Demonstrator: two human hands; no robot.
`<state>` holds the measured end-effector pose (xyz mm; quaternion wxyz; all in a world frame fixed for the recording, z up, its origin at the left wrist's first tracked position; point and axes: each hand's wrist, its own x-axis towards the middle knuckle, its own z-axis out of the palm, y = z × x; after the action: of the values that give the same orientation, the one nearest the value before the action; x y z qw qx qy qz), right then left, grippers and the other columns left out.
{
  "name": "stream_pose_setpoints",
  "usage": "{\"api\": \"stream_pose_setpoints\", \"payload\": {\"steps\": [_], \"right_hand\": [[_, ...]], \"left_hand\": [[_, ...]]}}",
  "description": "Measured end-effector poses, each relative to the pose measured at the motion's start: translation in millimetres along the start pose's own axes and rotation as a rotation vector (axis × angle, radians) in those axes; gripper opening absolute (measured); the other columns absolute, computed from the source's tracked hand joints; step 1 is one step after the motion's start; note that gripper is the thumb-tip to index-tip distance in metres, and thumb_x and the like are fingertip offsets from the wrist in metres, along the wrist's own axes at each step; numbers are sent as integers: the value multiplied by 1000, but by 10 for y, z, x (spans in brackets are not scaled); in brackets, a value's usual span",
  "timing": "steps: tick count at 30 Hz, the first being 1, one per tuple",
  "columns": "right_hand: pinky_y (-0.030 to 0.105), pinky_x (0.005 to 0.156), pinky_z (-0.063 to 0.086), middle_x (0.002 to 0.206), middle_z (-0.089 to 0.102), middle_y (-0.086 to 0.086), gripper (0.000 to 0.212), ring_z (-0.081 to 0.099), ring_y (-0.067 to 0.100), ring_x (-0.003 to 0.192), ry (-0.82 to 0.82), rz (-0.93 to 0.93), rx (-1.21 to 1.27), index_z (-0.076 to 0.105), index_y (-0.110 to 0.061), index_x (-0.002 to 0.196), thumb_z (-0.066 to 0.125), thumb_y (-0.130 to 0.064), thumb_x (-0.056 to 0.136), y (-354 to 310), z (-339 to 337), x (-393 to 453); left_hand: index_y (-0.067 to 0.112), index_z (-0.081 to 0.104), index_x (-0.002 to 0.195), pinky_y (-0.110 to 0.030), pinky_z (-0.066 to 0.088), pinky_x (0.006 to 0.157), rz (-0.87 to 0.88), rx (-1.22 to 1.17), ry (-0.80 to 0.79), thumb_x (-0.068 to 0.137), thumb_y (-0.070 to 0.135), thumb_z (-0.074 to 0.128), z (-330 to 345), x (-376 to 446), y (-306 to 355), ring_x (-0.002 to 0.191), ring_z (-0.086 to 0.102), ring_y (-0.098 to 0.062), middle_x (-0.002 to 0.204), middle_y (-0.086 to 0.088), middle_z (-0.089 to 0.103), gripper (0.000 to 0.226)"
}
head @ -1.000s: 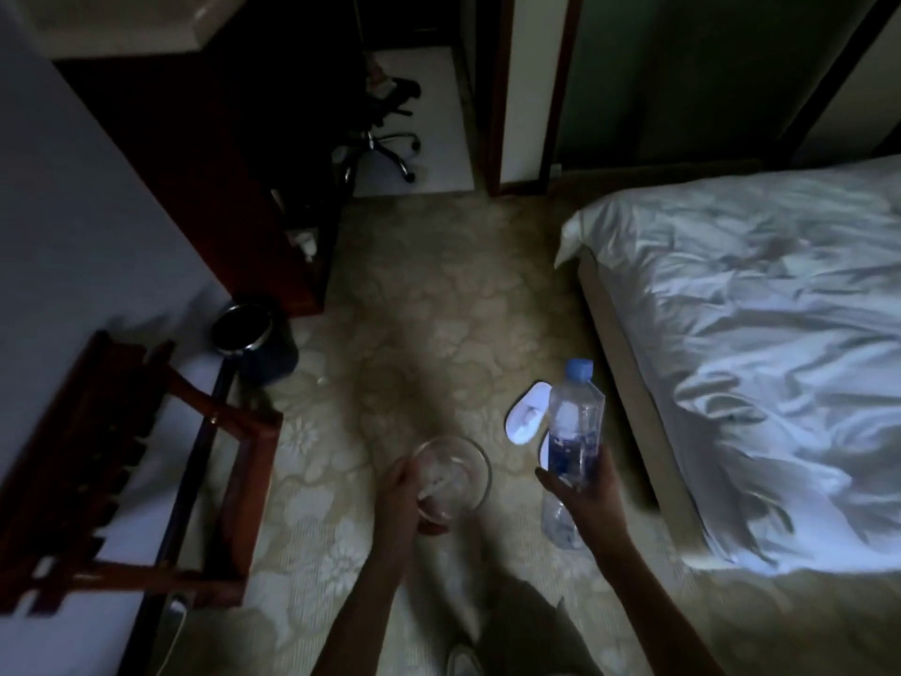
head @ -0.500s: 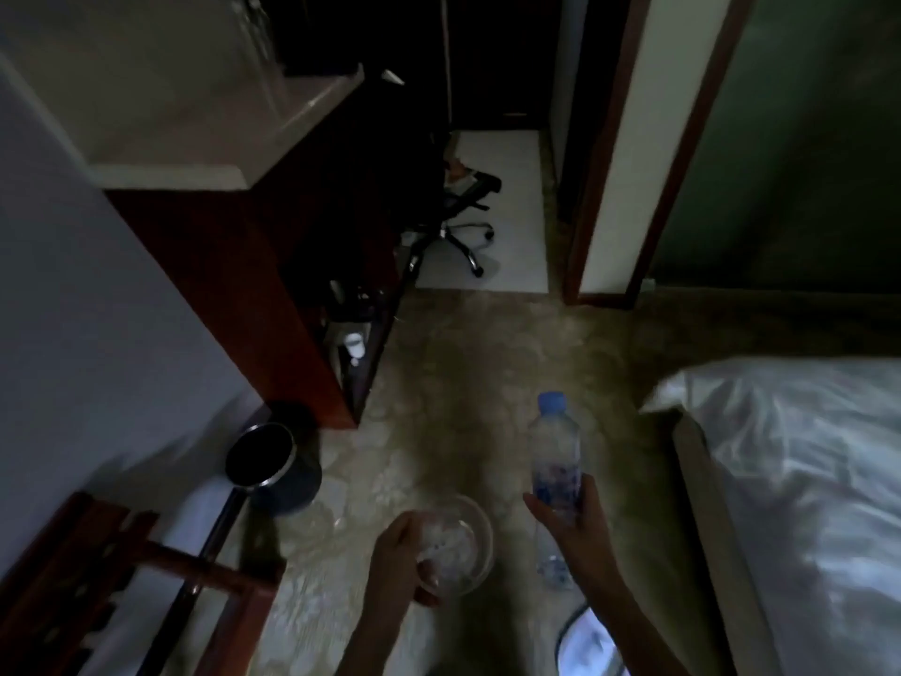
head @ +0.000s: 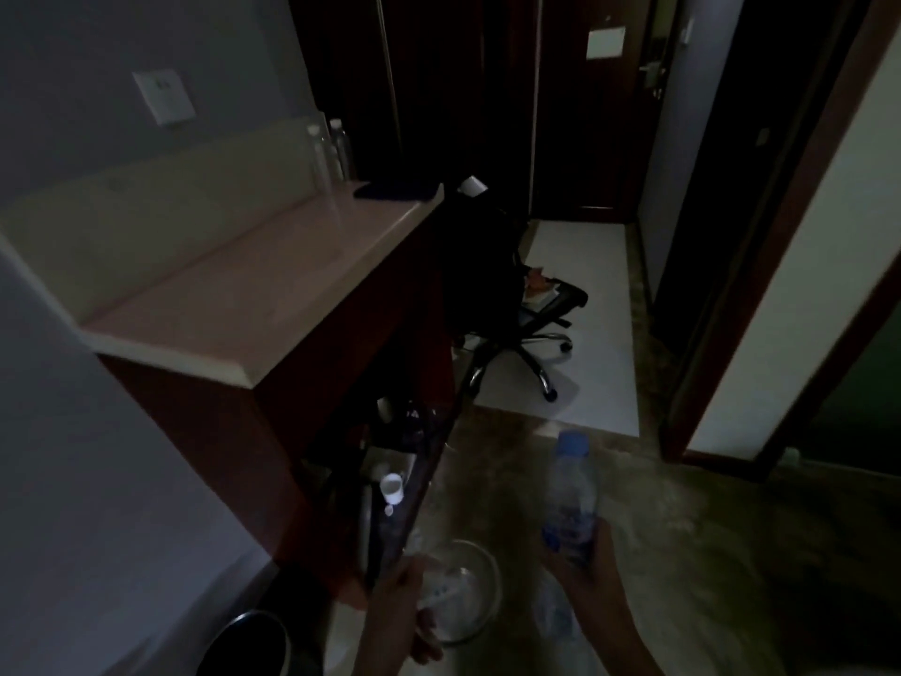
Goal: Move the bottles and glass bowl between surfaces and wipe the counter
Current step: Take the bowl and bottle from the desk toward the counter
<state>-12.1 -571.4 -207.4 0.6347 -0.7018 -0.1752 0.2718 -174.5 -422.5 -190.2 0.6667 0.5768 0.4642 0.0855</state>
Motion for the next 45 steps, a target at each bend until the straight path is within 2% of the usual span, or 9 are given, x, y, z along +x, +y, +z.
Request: {"api": "stream_pose_setpoints", "payload": {"steps": [5,11,16,24,28,33,36,41,45], "right_hand": [[23,79,46,110,60,-5,49,59,6,98,-10,-71,99,45,-23,121,73,-26,81,-586,-50,1337],[38,91,52,116,61,0,75,62,17,105,-63,-95,37,44,-21,128,76,-53,69,-864,6,3303],[19,74,53,109,65,-7,50,66,1,92,-229,-179,119,50,-30,117,76,-30,74,-1511,307,4698],[25,85,52,106,65,-9,41,66,5,95,-578,-379,124,51,-28,116,74,-24,83,-2552,1617,6337],[9,71,48,98,63,-13,31,62,-11,78,-672,-471,138,48,-33,104,70,-23,86,-2988,2582,6895],[30,79,54,107,67,9,57,68,21,94,-800,-553,43,50,-23,112,76,-52,70,-3323,3546,7412],[31,84,54,112,64,6,54,65,18,97,-879,-571,11,46,-31,109,79,-46,69,-3473,3976,7641],[7,74,46,111,56,-4,58,58,8,98,-983,-608,-59,38,-14,122,77,-25,80,-3617,4650,7961],[-3,73,42,106,55,-16,58,56,-3,95,-1042,-624,-30,36,-20,122,77,-17,81,-3629,5086,8174]], "left_hand": [[16,62,107,-29,54,52,74,-36,109,100,28,50,132,1143,1072,45,64,-18,58,-3,68,18],[14,65,76,-25,51,51,255,-76,251,98,1,49,364,2550,2276,76,61,-25,55,7,70,30],[6,68,93,-17,34,27,260,-83,360,101,11,44,358,3303,3174,28,52,-23,55,-14,64,26],[13,69,82,-17,35,27,310,-83,656,99,11,45,-426,3970,4398,25,51,-22,59,-18,63,30],[13,69,87,-16,36,29,325,-129,793,101,17,43,-1022,4270,4714,26,51,-21,53,-11,56,30],[8,67,92,-19,42,30,243,-204,926,97,16,50,-1667,4660,4965,28,55,-20,63,-16,56,20],[2,67,94,-25,48,37,207,-244,978,99,15,50,-2008,4926,5042,31,59,-21,63,-17,59,22],[7,64,85,-52,60,69,187,-212,1068,103,17,46,-2430,5330,5121,72,67,-32,84,-20,64,28],[5,56,126,-36,60,58,142,-368,1052,102,18,43,-2497,5518,5258,68,64,-24,115,-24,65,30]]}}
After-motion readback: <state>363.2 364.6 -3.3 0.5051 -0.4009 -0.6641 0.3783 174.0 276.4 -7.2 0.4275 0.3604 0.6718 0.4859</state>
